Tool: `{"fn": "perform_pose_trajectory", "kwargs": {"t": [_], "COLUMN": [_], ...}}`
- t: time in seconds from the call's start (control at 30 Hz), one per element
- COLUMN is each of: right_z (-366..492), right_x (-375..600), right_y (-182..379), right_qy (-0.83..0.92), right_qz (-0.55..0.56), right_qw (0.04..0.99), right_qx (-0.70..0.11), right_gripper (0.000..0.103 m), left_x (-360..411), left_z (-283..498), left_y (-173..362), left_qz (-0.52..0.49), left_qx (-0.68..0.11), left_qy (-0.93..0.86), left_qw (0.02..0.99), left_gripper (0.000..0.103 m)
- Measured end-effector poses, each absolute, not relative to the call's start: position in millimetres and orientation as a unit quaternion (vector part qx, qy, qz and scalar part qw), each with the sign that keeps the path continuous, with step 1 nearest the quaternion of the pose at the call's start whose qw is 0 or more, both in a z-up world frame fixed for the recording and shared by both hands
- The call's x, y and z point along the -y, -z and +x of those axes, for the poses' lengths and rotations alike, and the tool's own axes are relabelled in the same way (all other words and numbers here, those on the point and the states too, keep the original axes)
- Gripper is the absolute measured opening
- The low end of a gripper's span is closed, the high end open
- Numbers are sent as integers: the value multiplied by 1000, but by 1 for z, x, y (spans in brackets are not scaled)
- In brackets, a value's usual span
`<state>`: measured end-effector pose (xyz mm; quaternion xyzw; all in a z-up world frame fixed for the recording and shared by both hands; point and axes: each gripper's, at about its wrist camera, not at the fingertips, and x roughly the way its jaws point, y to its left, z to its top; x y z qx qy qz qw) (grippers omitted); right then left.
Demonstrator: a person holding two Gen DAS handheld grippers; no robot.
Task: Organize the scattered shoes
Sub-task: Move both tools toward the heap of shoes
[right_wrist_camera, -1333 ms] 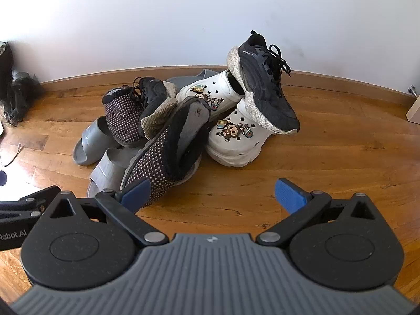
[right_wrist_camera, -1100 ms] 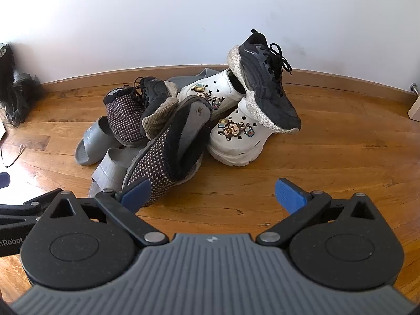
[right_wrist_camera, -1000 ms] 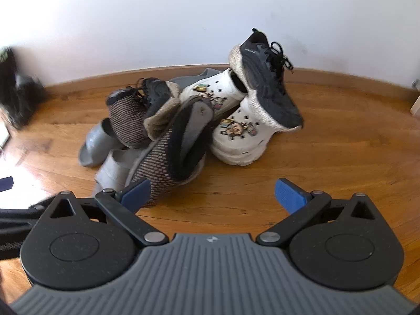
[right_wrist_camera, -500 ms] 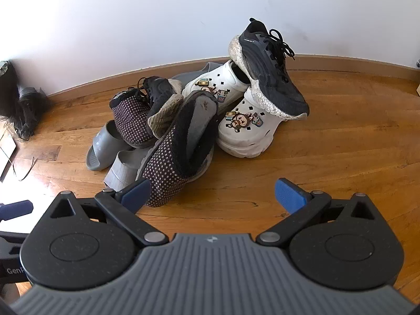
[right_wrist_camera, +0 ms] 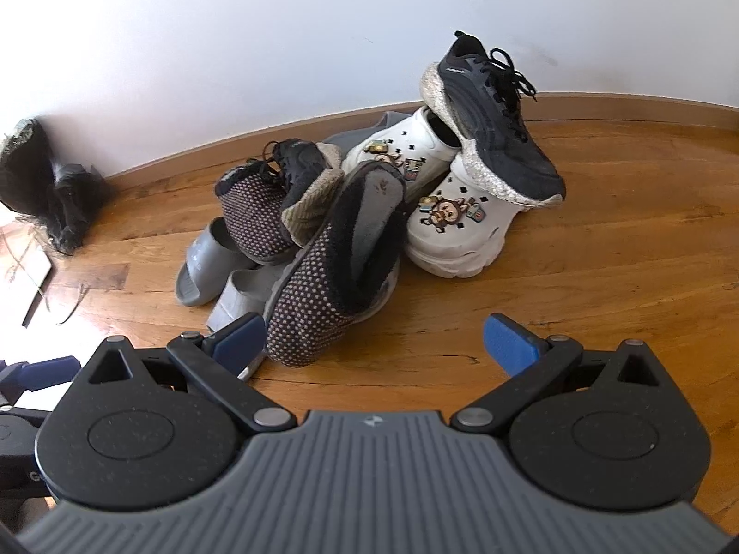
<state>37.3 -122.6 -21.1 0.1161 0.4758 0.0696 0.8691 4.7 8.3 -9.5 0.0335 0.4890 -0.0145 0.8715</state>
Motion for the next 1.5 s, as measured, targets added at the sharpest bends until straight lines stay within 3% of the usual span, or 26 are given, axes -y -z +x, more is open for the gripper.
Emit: {"fn": "perform_pose_trajectory", "kwargs": {"t": [1.5], "right_z": [42], "right_x": [127], "right_y": [38], "right_qy": [-100], "right_qz": [160], "right_qw": [846], "right_qx": [-499], "right_gripper": [98], "left_x": [-3], "left_z": [5], "left_y": [23], "left_qz": [41], "left_qx": [-512], "left_qy": [28], "left_qw": [857], "left_gripper": [103]}}
